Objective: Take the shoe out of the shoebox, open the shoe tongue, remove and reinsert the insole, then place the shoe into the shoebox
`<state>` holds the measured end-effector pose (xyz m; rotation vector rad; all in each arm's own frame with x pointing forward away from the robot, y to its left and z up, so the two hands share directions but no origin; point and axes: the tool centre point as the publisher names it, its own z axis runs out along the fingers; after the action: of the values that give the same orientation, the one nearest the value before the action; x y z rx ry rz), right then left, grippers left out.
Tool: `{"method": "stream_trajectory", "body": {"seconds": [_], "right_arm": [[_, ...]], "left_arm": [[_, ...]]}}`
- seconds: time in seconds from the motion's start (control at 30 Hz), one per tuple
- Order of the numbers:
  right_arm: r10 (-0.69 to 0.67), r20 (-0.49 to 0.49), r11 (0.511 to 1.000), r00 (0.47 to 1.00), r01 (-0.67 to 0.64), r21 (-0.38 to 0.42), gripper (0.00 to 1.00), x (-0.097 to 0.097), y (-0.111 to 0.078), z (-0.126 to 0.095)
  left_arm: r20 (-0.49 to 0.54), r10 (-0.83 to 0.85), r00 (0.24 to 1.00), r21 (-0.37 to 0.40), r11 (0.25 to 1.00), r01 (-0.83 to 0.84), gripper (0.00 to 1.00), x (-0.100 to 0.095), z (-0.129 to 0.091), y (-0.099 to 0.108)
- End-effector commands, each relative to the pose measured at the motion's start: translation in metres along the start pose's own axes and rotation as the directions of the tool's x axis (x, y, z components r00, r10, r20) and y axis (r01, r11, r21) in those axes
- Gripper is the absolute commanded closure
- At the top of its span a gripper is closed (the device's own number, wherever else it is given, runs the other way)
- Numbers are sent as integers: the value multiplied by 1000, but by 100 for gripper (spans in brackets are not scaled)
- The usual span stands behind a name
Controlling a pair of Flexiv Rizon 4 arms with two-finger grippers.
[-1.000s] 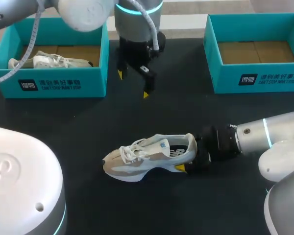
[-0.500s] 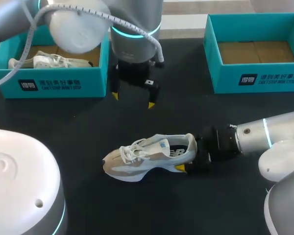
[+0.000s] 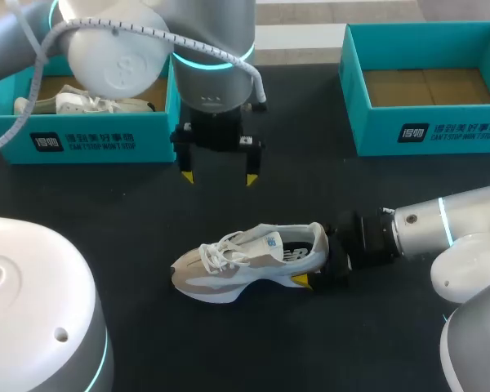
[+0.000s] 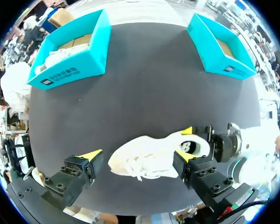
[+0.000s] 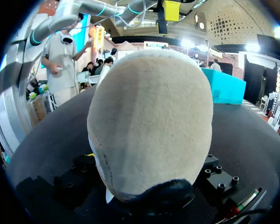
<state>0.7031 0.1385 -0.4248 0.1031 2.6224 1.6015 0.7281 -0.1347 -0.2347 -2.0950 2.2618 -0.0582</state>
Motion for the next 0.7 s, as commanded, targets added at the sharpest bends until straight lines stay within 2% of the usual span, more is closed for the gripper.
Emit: {"method": "stream_trajectory", "body": {"seconds": [0.03, 0.23, 0.37, 0.47, 0.7], "right_arm": [[0, 3, 1000, 1000, 0, 3, 100, -1, -2, 5], [0, 3, 1000, 1000, 0, 3, 100, -1, -2, 5], [0, 3, 1000, 1000, 0, 3, 100, -1, -2, 5], [0, 3, 1000, 1000, 0, 3, 100, -1, -2, 5], [0, 3, 1000, 1000, 0, 3, 100, -1, -2, 5]], "left_arm": [[-22, 10, 1000, 4, 1000, -10, 0, 14, 10, 14], [-25, 8, 1000, -18, 1000, -8, 0, 31, 22, 34], [-46, -19, 999, -28, 999, 18, 0, 43, 30, 38], [-18, -35, 999, -50, 998, 34, 0, 54, 40, 43], [11, -72, 997, -73, 995, 72, 0, 63, 60, 46]]}}
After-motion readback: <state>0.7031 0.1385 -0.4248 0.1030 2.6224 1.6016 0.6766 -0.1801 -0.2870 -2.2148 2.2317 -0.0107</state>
